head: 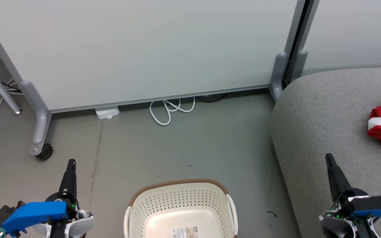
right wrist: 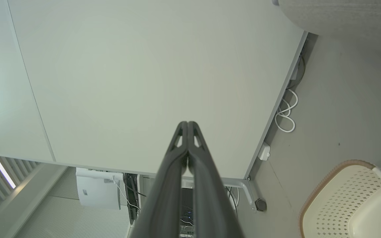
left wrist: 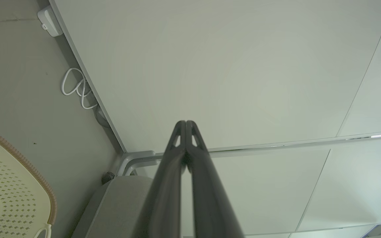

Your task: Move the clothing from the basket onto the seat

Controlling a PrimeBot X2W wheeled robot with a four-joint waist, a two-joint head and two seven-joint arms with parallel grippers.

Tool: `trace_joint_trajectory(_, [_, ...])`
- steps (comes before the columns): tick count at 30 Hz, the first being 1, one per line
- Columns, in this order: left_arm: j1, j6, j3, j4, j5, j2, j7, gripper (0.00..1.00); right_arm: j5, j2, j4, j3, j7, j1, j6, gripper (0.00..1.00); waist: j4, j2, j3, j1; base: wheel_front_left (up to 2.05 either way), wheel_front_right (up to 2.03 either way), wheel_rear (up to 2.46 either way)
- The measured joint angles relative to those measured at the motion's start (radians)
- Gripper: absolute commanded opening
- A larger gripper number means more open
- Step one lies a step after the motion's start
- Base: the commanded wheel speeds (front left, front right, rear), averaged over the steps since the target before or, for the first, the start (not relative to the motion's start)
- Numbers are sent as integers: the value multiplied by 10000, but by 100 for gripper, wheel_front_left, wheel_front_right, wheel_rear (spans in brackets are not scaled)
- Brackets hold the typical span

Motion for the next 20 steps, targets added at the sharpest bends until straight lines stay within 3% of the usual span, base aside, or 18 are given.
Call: trace_joint_trajectory(20, [-179, -19, 140, -130, -1112, -8, 303, 0, 1241, 0, -40, -88, 180, -81, 0, 0, 10, 0, 5, 0, 0, 0, 0])
